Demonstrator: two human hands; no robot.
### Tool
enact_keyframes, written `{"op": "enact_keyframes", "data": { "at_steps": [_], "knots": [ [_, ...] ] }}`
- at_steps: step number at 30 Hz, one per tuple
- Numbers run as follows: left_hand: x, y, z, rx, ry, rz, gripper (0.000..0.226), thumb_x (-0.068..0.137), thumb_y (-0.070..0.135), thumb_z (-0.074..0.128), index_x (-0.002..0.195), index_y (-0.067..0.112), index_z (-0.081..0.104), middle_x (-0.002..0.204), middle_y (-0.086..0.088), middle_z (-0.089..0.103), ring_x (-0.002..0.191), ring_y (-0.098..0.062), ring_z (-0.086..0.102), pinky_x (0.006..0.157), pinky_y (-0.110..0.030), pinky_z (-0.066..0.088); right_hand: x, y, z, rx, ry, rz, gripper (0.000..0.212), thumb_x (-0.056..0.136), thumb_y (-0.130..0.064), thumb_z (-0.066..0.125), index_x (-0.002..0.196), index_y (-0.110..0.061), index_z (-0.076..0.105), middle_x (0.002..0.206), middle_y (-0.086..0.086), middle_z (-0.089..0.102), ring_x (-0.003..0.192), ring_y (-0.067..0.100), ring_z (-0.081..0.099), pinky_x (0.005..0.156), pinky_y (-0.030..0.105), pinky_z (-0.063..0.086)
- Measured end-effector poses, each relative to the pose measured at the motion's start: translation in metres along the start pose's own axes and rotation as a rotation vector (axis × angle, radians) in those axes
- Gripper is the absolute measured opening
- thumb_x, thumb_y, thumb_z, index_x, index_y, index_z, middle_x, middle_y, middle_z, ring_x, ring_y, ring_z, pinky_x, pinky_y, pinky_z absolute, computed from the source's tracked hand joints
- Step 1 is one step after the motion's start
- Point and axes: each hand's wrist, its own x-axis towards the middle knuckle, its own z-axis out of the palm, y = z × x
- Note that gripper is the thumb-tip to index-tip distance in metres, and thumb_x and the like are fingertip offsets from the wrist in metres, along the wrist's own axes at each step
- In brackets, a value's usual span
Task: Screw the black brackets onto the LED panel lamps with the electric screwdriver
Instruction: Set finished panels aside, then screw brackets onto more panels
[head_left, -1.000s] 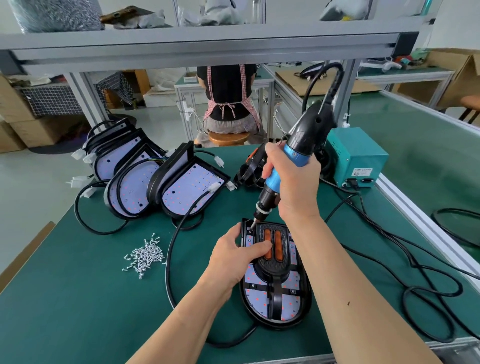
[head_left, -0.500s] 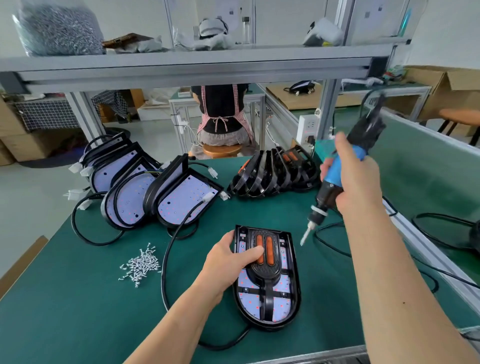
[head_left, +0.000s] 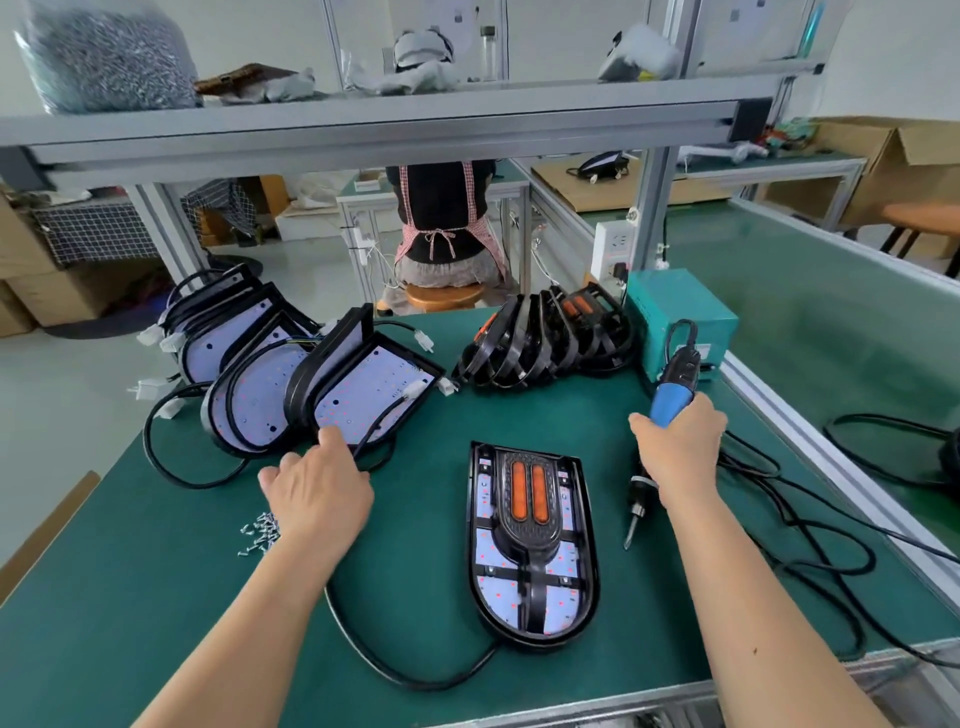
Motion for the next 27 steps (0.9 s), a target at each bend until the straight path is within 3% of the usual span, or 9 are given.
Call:
{"op": "enact_keyframes", "data": {
  "at_steps": [3,10,15,18,20,23,24,26,27],
  "knots": [
    [0.003,-0.003,0.000,-0.028,0.068,0.057,0.012,0.093,0.019,0.057,0.101,0.014,0.051,0.092,-0.006,0.069,0.086,-0.029,0.051,0.077,-0.036,0.029,-0.008,0.009,0.001,-0.140,0.020,-0.057,0.062,0.087,-0.014,0.074,0.136,0.000,0.040,0.143,0.019,0.034,0.128,0.039,0.037,0.104,0.052,0.042],
    [-0.007,0.021,-0.026,-0.565,0.254,0.181,0.008,0.095,0.022,0.056,0.095,0.020,0.063,0.087,-0.005,0.066,0.077,-0.034,0.056,0.068,-0.040,0.047,-0.052,0.015,-0.006,-0.310,-0.006,-0.401,0.054,0.093,-0.014,0.066,0.141,0.003,0.048,0.151,0.021,0.035,0.141,0.037,0.027,0.119,0.045,0.026],
    [-0.014,0.037,-0.038,-0.890,0.321,0.192,0.007,0.095,0.021,0.057,0.096,0.021,0.064,0.077,-0.003,0.064,0.070,-0.031,0.062,0.069,-0.043,0.052,-0.102,0.006,-0.020,-0.386,-0.035,-0.593,0.034,0.097,-0.033,0.062,0.118,-0.007,0.067,0.110,0.011,0.061,0.105,0.034,0.052,0.087,0.044,0.047],
    [-0.013,0.043,-0.033,-0.972,0.300,0.184,0.006,0.097,0.022,0.053,0.099,0.024,0.059,0.073,0.000,0.063,0.060,-0.013,0.063,0.064,-0.031,0.049,-0.118,-0.004,-0.024,-0.517,-0.332,-0.426,0.033,0.100,-0.043,0.050,0.118,-0.017,0.056,0.102,0.006,0.065,0.097,0.033,0.061,0.081,0.041,0.051],
    [-0.010,0.048,-0.026,-1.035,0.186,0.163,0.010,0.100,0.020,0.048,0.096,0.028,0.052,0.073,-0.003,0.064,0.053,-0.007,0.063,0.058,-0.028,0.048,-0.119,-0.008,-0.021,-0.546,-0.487,-0.325,0.032,0.102,-0.041,0.045,0.122,-0.016,0.047,0.105,0.008,0.066,0.098,0.034,0.062,0.083,0.041,0.051],
    [-0.005,0.054,-0.015,-1.225,-0.070,0.050,0.018,0.104,0.016,0.042,0.094,0.030,0.048,0.084,-0.012,0.068,0.061,-0.014,0.070,0.069,-0.035,0.058,-0.114,-0.010,-0.017,-0.359,-0.617,-0.200,0.043,0.104,-0.037,0.048,0.138,-0.011,0.043,0.106,0.006,0.064,0.102,0.027,0.060,0.083,0.035,0.046],
    [-0.003,0.056,-0.012,-1.288,-0.136,0.013,0.017,0.105,0.015,0.042,0.095,0.029,0.048,0.089,-0.016,0.068,0.067,-0.018,0.072,0.072,-0.034,0.059,-0.113,-0.009,-0.016,-0.256,-0.644,-0.169,0.038,0.103,-0.033,0.051,0.134,-0.011,0.050,0.102,0.003,0.063,0.099,0.024,0.060,0.082,0.034,0.044],
    [-0.001,0.058,-0.009,-1.401,-0.218,-0.039,0.014,0.106,0.014,0.041,0.097,0.024,0.047,0.096,-0.019,0.067,0.079,-0.022,0.073,0.074,-0.029,0.058,-0.115,-0.007,-0.012,-0.060,-0.656,-0.125,0.016,0.102,-0.024,0.055,0.100,-0.010,0.064,0.088,-0.001,0.061,0.085,0.022,0.056,0.078,0.035,0.043],
    [0.001,0.058,-0.007,-1.449,-0.257,-0.063,0.013,0.106,0.014,0.041,0.099,0.023,0.046,0.098,-0.020,0.068,0.084,-0.023,0.074,0.075,-0.028,0.057,-0.118,-0.007,-0.009,0.020,-0.637,-0.107,0.023,0.102,-0.021,0.055,0.083,-0.009,0.059,0.080,-0.001,0.057,0.077,0.020,0.051,0.073,0.035,0.040]
  ]
}}
